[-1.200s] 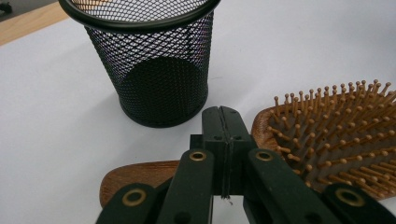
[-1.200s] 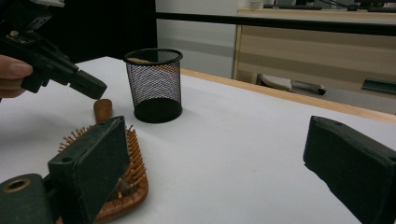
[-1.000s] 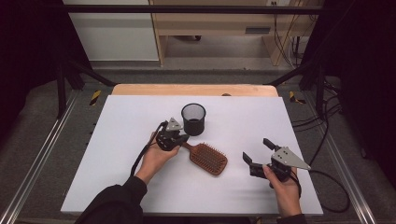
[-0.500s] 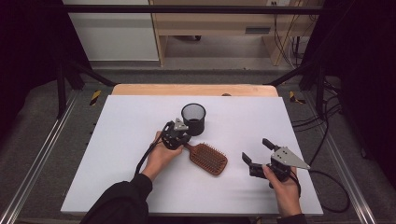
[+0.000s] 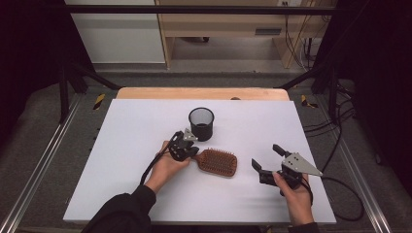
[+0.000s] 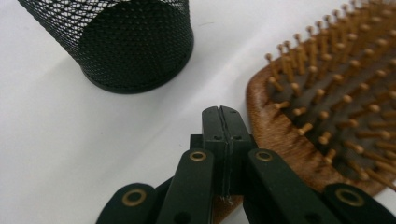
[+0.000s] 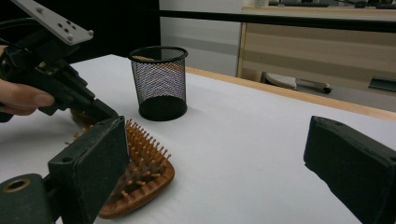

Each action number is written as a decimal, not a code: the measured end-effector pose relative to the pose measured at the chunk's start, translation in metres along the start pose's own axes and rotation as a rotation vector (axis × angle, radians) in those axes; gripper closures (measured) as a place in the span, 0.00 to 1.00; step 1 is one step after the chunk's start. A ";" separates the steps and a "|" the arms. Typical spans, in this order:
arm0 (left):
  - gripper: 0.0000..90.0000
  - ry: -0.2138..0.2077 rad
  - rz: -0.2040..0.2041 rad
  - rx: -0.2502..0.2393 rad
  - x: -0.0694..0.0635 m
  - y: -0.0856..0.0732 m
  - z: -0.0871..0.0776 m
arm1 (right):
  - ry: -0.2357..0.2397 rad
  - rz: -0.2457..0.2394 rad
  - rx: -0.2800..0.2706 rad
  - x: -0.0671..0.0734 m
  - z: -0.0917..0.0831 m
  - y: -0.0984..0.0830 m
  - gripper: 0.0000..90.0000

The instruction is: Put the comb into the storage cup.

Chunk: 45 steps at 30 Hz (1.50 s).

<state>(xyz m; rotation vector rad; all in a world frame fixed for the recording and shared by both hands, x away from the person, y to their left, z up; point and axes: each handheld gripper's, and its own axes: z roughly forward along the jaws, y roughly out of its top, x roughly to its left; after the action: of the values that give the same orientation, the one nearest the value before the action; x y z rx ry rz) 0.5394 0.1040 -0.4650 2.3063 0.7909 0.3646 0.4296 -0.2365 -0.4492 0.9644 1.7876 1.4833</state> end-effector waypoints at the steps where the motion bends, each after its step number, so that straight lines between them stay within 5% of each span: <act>1: 1.00 0.000 0.001 0.002 -0.001 0.000 -0.002 | -0.001 0.001 0.002 0.000 0.000 0.000 0.07; 45: 1.00 -0.053 0.005 0.065 -0.016 -0.008 -0.012 | -0.006 0.017 0.005 -0.002 -0.003 0.000 0.07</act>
<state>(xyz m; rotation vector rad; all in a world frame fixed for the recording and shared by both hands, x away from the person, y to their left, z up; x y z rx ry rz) 0.5182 0.1044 -0.4622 2.3686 0.7809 0.2833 0.4281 -0.2399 -0.4489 0.9875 1.7843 1.4857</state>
